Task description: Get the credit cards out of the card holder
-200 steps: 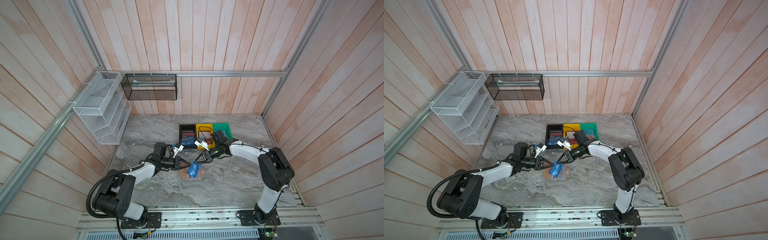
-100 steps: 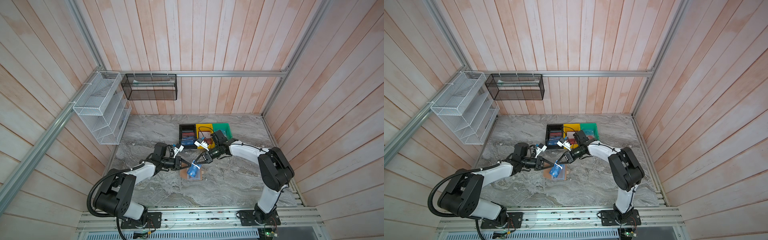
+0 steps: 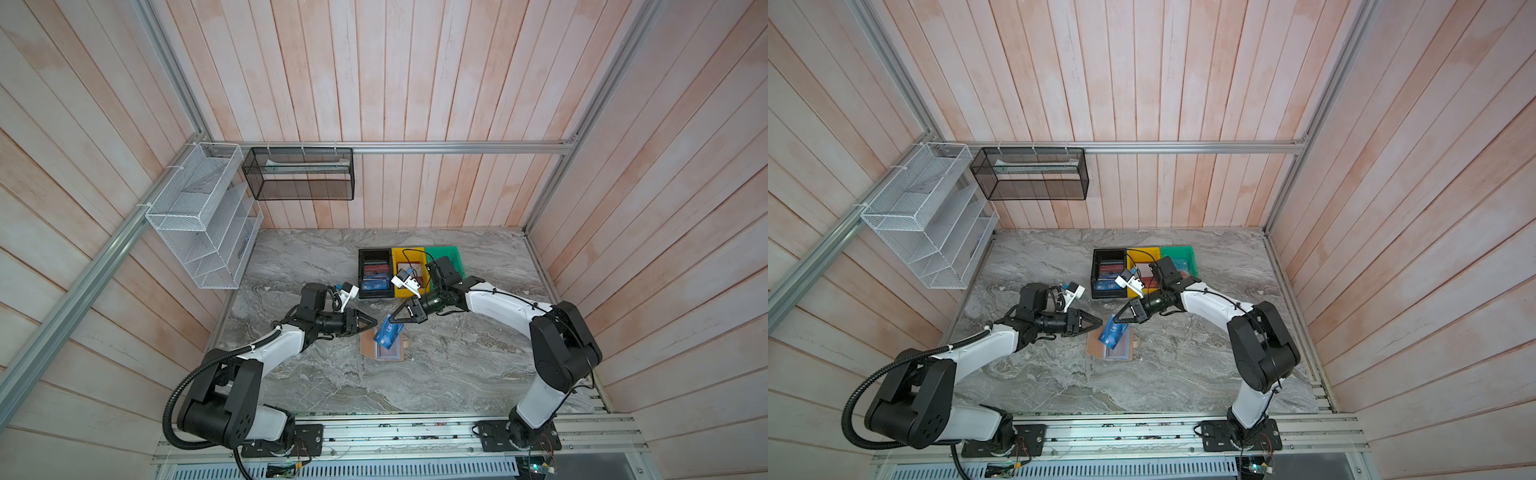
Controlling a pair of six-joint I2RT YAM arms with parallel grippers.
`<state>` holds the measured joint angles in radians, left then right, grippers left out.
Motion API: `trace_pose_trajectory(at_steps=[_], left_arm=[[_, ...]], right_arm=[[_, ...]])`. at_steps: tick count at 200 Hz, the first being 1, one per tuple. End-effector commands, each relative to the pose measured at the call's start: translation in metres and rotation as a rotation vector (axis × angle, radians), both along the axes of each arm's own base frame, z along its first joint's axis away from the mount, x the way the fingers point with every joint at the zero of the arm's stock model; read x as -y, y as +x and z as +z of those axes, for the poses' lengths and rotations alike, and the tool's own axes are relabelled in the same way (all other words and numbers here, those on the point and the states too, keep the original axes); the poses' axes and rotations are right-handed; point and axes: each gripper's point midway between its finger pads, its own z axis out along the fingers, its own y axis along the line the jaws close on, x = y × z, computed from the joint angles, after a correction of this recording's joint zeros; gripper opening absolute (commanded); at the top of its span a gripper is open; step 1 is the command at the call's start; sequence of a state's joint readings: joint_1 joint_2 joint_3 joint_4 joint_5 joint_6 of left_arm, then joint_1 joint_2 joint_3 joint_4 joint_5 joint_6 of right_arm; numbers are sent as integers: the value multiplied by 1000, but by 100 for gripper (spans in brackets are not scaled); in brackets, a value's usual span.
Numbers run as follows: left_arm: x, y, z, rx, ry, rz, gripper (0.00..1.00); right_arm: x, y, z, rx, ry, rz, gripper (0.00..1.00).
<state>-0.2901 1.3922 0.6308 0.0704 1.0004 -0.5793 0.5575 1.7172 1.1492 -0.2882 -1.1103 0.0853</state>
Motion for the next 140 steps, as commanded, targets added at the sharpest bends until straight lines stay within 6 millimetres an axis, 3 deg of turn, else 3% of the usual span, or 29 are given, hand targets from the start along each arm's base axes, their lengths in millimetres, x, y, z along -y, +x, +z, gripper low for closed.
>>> trace_pose_trajectory(at_steps=[1,33,62,88,140], left_arm=[[-5,1,6,34,1,39,38],[-7,8,25,110,-44,87,39],[-5,14,44,187,-118,113,40],[-3,18,58,228,-152,114,41],[-1,18,81,313,-195,107,44]], right_arm=[[7,15,27,63,40,-80,0],[16,33,68,117,111,-181,0],[20,43,91,131,153,-252,0],[23,47,98,128,174,-282,0],[26,53,92,95,188,-317,0]])
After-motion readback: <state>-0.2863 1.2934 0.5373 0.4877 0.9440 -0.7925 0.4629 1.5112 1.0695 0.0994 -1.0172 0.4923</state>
